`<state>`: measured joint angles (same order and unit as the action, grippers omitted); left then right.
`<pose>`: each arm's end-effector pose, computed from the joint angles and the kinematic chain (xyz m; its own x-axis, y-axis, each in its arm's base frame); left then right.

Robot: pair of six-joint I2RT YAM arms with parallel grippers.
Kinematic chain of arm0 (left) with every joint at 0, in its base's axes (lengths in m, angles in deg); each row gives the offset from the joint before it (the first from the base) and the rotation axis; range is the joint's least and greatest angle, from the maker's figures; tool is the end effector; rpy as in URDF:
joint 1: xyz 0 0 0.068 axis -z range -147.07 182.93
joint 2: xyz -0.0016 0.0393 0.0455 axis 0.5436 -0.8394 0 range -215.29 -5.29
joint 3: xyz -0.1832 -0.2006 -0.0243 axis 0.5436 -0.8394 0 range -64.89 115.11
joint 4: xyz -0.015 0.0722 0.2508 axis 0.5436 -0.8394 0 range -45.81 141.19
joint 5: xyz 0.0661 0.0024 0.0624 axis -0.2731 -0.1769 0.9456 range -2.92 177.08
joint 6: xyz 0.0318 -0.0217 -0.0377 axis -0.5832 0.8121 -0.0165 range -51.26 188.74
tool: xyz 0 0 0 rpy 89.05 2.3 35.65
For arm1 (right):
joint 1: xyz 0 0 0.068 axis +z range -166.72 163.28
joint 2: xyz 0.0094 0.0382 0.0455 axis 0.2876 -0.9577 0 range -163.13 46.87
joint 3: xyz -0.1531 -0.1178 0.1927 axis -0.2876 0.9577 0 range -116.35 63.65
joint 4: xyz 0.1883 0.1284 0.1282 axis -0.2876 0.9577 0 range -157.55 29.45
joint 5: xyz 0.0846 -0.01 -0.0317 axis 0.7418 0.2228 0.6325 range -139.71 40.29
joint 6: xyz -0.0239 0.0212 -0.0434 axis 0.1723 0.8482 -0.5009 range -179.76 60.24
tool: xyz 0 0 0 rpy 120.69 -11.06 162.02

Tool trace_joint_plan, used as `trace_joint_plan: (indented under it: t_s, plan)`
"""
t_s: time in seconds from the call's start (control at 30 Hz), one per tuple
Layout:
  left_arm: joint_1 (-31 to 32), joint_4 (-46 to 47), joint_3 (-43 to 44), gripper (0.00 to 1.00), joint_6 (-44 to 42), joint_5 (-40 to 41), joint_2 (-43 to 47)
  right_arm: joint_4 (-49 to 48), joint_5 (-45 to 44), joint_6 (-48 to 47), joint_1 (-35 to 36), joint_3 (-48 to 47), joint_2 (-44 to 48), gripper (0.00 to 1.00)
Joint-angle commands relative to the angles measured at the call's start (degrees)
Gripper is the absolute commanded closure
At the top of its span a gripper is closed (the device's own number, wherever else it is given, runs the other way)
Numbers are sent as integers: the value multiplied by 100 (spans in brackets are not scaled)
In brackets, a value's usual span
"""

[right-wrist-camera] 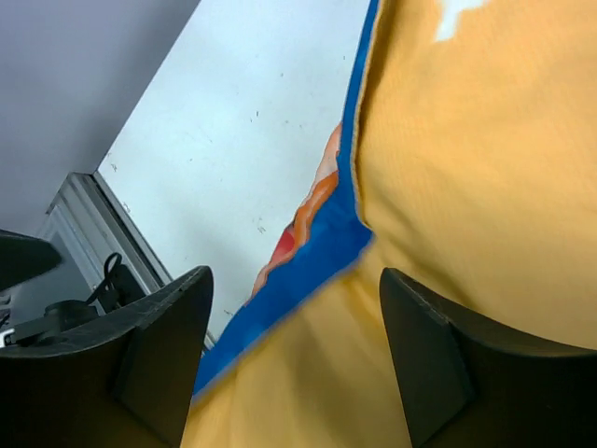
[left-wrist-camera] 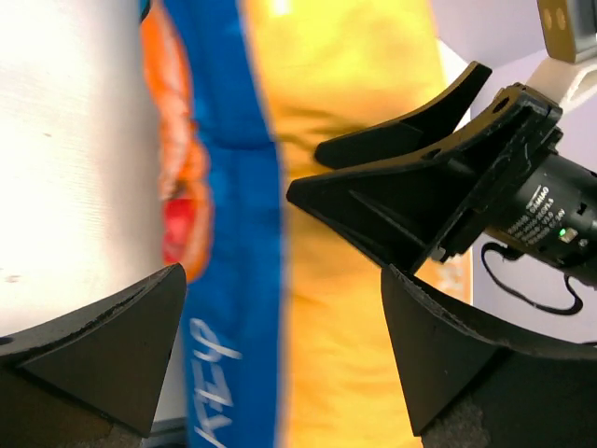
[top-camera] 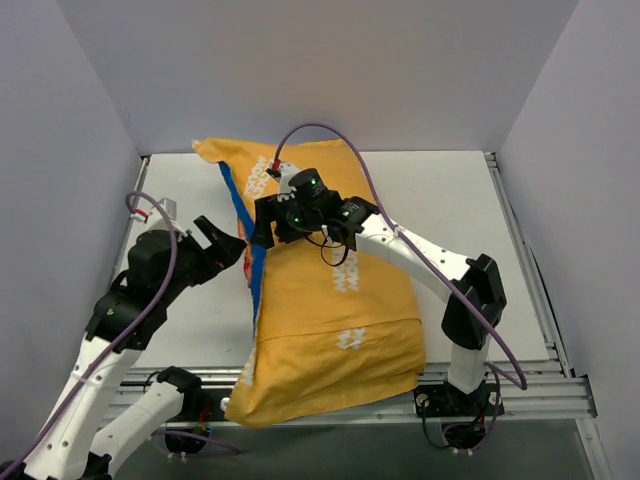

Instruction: Remove the pillowcase from the pillow

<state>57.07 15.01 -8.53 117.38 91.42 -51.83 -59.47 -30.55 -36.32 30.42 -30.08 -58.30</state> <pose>0.1541 -0.0662 0.3574 -0.5275 -0.5838 -0.6172 -0.0756 0.7559 -0.6504 0.2925 0.3324 0.3426 -0.5676 -0.0593 -0.8212 -0.7379 0.4789 0.4755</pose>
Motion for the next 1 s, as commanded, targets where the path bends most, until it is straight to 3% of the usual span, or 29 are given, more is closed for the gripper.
trace_joint_plan:
  t_s: [0.0,0.1,0.27,0.37,0.53,0.77,0.97]
  plan:
    - [-67,-1513,647,6,-399,340,277,571,-842,-349,-73,-541,584,32]
    - [-76,-1682,842,6,-496,95,199,905,-1350,-481,-73,-427,1067,22]
    - [-76,-1067,561,6,-566,-144,-284,1451,-2372,-253,-414,477,2068,15]
    - [-85,-514,350,6,-566,-153,-776,1469,-1996,98,-1063,1496,2727,14]
    - [-164,338,-9,6,-540,-21,-1655,1381,-1434,284,-1250,2577,3449,14]
    - [-208,1237,-1028,6,162,-618,-1999,266,-644,144,-1365,3064,2828,16]
    - [-269,702,-1900,6,549,-487,-858,-755,-106,-383,-1189,2125,1053,30]
